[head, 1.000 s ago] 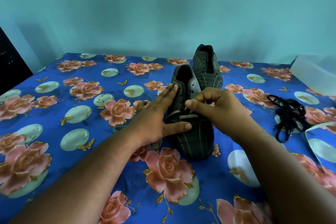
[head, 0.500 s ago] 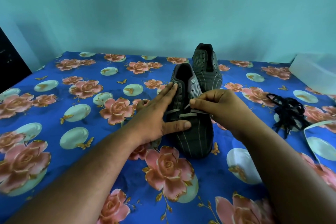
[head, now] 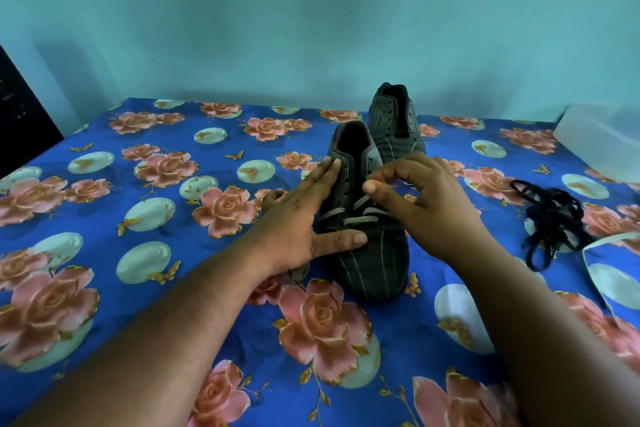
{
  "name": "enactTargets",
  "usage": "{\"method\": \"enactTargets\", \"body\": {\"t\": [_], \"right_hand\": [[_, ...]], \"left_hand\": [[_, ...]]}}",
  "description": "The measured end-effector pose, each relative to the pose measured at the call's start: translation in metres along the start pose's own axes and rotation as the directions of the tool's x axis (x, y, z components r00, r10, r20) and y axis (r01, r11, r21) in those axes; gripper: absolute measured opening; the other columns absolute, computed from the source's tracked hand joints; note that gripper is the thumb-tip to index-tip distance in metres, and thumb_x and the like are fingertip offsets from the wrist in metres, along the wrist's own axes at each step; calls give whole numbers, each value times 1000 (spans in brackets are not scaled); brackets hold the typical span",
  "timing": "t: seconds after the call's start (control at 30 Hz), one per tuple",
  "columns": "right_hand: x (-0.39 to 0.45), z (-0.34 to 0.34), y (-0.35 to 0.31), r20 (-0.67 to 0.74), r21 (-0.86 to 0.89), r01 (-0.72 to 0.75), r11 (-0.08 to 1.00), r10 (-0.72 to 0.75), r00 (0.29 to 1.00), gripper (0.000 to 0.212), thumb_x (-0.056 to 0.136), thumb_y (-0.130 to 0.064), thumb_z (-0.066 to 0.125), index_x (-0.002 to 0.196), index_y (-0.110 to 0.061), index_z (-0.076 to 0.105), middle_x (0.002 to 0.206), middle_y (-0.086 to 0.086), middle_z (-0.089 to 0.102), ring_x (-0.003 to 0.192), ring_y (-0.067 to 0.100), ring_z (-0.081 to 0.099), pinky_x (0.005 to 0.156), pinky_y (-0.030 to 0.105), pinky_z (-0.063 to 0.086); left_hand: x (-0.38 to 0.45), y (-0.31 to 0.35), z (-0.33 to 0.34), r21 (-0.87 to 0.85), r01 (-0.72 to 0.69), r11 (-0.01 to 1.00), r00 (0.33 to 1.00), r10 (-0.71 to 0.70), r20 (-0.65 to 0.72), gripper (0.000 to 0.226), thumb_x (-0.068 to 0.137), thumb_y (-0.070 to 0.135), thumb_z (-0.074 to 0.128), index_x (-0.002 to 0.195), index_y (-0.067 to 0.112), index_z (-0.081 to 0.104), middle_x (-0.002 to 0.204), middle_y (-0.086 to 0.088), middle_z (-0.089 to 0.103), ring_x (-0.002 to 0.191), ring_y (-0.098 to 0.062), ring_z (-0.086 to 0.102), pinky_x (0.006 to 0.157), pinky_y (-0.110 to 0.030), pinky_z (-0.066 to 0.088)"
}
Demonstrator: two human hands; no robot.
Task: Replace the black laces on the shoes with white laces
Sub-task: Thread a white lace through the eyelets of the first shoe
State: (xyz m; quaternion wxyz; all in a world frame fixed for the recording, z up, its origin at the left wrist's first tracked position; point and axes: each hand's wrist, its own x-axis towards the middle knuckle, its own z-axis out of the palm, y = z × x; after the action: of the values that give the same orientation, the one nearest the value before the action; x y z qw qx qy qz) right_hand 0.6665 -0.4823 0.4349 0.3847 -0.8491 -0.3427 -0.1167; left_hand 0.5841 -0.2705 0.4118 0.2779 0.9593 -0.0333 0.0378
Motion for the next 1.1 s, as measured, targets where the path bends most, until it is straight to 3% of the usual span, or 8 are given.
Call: {"method": "enactTargets", "body": {"t": [0.17, 0.27, 0.33, 0.5, 0.6, 0.77, 0.93, 1.1], "right_hand": [[1, 1, 4, 77, -53, 87, 995, -83, 994, 14, 89, -52, 68, 83, -39, 67, 88, -20, 64, 98, 16, 57, 89, 41, 46], [6, -9, 4, 54, 165, -111, 980, 103, 993, 13, 95, -33, 69, 84, -26, 68, 78, -9, 64, 69, -1, 59, 64, 18, 47], [7, -18, 15, -25, 141, -260, 955, 266, 964, 17, 98, -33, 65, 86, -20, 67, 74, -4, 61, 59, 0, 53, 58, 23, 41], [3, -15, 25, -84, -159, -281, 947, 270, 959, 22, 88, -56, 58, 98, -38, 65, 114, -5, 61, 118, 27, 50, 99, 50, 40], [0, -5, 9, -19, -164, -46, 985, 43, 999, 38, 84, -71, 54, 107, -44, 70, 118, -14, 60, 121, 19, 43, 100, 47, 33], [0, 2, 9, 66, -116, 83, 990, -76, 995, 19, 86, -60, 63, 91, -43, 68, 104, -19, 61, 114, 18, 47, 96, 44, 34], [5, -14, 13, 102, 342, -281, 897, 262, 960, 15, 96, -30, 69, 91, -16, 69, 77, -1, 64, 60, 11, 56, 55, 21, 47], [8, -19, 35, -47, 65, -368, 927, 372, 927, 14, 95, -33, 66, 86, -22, 66, 79, -7, 61, 72, 19, 56, 68, 36, 46]], "left_hand": [[0, 0, -1, -11, -2, 1000, 1000, 2, 0, 119, 64, 94, 40, 160, 45, -8, 167, 23, -13, 148, 7, -2, 119, -41, 1], [0, 0, -1, -26, -3, 1000, 1000, 3, 7, 118, 64, 94, 42, 160, 45, -9, 166, 25, -14, 145, 10, -5, 118, -39, 0], [-1, 0, -1, -35, -1, 999, 1000, 1, 9, 118, 65, 94, 42, 159, 45, -9, 166, 26, -15, 145, 10, -7, 119, -40, -1], [-1, 0, -1, -20, -2, 1000, 1000, 2, 16, 118, 66, 94, 41, 159, 45, -11, 166, 26, -16, 146, 9, -7, 123, -46, -1], [0, -1, 0, -13, -4, 1000, 1000, 5, 10, 119, 65, 95, 40, 159, 45, -10, 167, 24, -15, 146, 9, -6, 120, -42, 0], [0, -1, 0, -6, -7, 1000, 1000, 7, 8, 119, 64, 96, 39, 160, 45, -10, 167, 24, -15, 146, 10, -7, 119, -41, -1], [-1, -2, 1, -25, -12, 1000, 1000, 13, 17, 117, 66, 95, 40, 159, 45, -12, 166, 25, -17, 146, 9, -10, 121, -44, -3], [-2, 1, -1, -31, -10, 999, 1000, 11, 26, 116, 73, 88, 49, 160, 42, -12, 166, 24, -18, 149, 6, -10, 125, -53, -4]]}}
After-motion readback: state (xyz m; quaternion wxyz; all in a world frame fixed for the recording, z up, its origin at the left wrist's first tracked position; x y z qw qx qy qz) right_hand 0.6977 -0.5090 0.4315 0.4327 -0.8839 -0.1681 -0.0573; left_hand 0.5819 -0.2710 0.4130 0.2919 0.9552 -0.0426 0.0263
